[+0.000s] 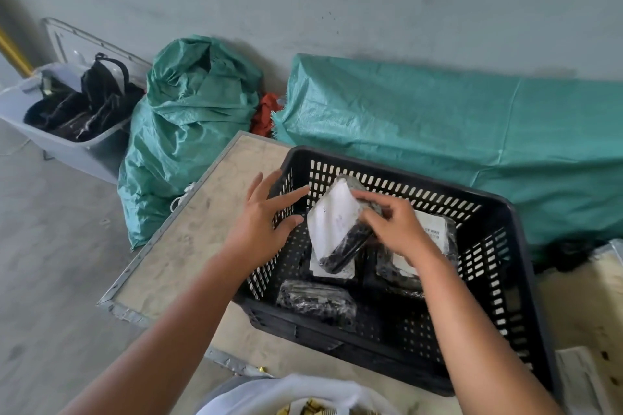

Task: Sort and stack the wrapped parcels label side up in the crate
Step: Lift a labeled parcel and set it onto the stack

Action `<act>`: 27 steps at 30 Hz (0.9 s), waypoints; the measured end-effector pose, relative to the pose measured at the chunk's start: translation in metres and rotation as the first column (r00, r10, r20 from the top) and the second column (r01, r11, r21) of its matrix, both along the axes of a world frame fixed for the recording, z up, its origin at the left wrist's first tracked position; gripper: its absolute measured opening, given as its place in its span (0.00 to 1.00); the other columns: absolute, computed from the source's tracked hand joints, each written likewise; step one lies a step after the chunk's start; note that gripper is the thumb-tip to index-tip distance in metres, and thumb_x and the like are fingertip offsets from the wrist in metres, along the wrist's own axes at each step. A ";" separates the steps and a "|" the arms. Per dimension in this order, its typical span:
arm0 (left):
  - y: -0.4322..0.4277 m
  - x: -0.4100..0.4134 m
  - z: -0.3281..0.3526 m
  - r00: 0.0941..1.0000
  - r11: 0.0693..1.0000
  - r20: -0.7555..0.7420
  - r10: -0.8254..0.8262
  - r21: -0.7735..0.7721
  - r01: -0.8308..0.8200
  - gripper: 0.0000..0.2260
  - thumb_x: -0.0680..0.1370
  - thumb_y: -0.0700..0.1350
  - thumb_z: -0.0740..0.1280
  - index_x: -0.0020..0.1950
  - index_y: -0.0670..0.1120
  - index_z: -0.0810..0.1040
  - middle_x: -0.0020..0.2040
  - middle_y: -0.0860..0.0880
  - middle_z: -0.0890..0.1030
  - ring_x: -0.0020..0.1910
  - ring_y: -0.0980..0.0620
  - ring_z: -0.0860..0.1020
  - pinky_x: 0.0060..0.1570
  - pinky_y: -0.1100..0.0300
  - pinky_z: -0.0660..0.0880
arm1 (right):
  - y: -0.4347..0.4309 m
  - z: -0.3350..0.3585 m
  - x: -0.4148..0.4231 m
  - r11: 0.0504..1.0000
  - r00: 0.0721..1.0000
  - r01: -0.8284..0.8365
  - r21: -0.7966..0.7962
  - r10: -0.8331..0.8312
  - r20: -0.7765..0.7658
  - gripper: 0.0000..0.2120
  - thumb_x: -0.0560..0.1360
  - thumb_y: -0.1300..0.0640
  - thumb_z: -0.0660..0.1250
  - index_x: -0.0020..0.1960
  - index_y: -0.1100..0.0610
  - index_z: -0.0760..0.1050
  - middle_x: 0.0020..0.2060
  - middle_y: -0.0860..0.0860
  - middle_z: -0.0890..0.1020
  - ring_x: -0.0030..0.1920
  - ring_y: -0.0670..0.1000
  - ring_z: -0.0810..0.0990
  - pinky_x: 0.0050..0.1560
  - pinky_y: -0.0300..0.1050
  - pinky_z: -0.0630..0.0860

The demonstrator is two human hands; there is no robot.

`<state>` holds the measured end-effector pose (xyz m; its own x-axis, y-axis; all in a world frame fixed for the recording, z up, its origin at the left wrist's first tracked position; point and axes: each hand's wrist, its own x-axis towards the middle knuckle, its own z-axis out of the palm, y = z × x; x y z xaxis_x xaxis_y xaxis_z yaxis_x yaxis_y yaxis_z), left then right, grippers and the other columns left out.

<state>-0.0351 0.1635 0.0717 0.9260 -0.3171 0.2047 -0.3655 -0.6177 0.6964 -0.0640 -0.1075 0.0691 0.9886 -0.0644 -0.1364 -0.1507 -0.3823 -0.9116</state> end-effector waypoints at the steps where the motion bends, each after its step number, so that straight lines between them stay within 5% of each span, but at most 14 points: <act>1: -0.004 0.003 0.007 0.998 0.998 -0.056 -0.027 -0.053 0.024 0.23 0.78 0.50 0.74 0.70 0.67 0.76 0.82 0.50 0.61 0.82 0.45 0.53 0.77 0.37 0.55 | -0.008 0.014 -0.005 1.000 1.000 -0.014 0.006 0.014 0.015 0.17 0.70 0.45 0.70 0.58 0.30 0.81 0.53 0.39 0.83 0.43 0.60 0.86 0.38 0.62 0.83; 4: -0.017 0.015 0.030 0.958 0.962 -0.211 -0.196 -0.233 0.145 0.19 0.75 0.52 0.76 0.61 0.71 0.80 0.80 0.54 0.63 0.81 0.53 0.57 0.76 0.36 0.59 | -0.032 0.055 -0.018 0.997 0.993 -0.079 0.024 0.077 0.084 0.18 0.69 0.47 0.71 0.59 0.36 0.84 0.53 0.41 0.86 0.50 0.62 0.84 0.50 0.64 0.83; 7: -0.031 0.024 0.047 0.845 0.862 -0.318 -0.429 -0.425 0.277 0.14 0.73 0.50 0.78 0.57 0.62 0.86 0.77 0.56 0.68 0.79 0.61 0.60 0.73 0.41 0.66 | -0.051 0.090 -0.027 0.983 0.985 -0.138 0.122 0.124 0.116 0.19 0.69 0.50 0.71 0.59 0.41 0.85 0.57 0.46 0.86 0.46 0.49 0.84 0.48 0.42 0.82; 9: -0.040 0.025 0.056 0.746 0.765 -0.345 -0.569 -0.555 0.327 0.13 0.72 0.47 0.80 0.55 0.56 0.88 0.71 0.53 0.78 0.71 0.61 0.73 0.63 0.56 0.77 | -0.061 0.102 -0.031 0.951 0.983 -0.162 0.264 0.134 0.123 0.20 0.69 0.54 0.70 0.59 0.46 0.86 0.57 0.54 0.86 0.50 0.54 0.82 0.50 0.48 0.82; 12: -0.047 0.020 0.060 0.651 0.662 -0.350 -0.674 -0.678 0.320 0.15 0.72 0.40 0.78 0.58 0.52 0.87 0.65 0.51 0.83 0.59 0.60 0.82 0.46 0.70 0.79 | -0.069 0.111 -0.034 0.918 0.981 -0.184 0.351 0.149 0.125 0.21 0.68 0.56 0.70 0.60 0.49 0.86 0.59 0.60 0.85 0.53 0.60 0.81 0.57 0.60 0.79; 16: -0.049 0.020 0.053 0.632 0.550 -0.288 -0.719 -0.792 0.265 0.20 0.74 0.38 0.76 0.65 0.48 0.84 0.71 0.50 0.79 0.71 0.52 0.75 0.61 0.60 0.77 | -0.067 0.110 -0.035 0.939 0.975 -0.081 0.335 0.004 0.223 0.21 0.71 0.54 0.74 0.63 0.45 0.84 0.59 0.52 0.86 0.57 0.49 0.84 0.63 0.50 0.79; 20: -0.049 0.030 0.043 0.684 0.541 -0.331 -0.651 -0.833 0.112 0.21 0.74 0.33 0.72 0.66 0.46 0.82 0.71 0.48 0.78 0.71 0.49 0.76 0.62 0.55 0.78 | -0.053 0.092 -0.033 0.949 0.970 -0.041 0.312 -0.037 0.240 0.42 0.69 0.53 0.81 0.77 0.38 0.66 0.73 0.52 0.74 0.69 0.47 0.77 0.66 0.47 0.77; 25: -0.055 0.047 0.018 0.701 0.591 -0.457 -0.548 -0.805 -0.063 0.21 0.73 0.36 0.74 0.64 0.52 0.84 0.68 0.49 0.81 0.65 0.51 0.80 0.57 0.55 0.81 | -0.026 0.047 -0.021 0.999 0.988 -0.047 0.001 0.046 0.150 0.53 0.61 0.36 0.81 0.76 0.25 0.53 0.68 0.19 0.62 0.65 0.23 0.65 0.61 0.23 0.67; 27: -0.061 0.054 0.005 0.722 0.697 -0.507 -0.470 -0.715 -0.047 0.22 0.75 0.36 0.73 0.65 0.55 0.83 0.67 0.48 0.81 0.62 0.51 0.82 0.56 0.54 0.82 | -0.019 0.025 -0.010 0.994 0.997 -0.011 -0.110 0.020 0.079 0.56 0.61 0.40 0.82 0.79 0.31 0.53 0.71 0.24 0.62 0.68 0.30 0.63 0.68 0.32 0.64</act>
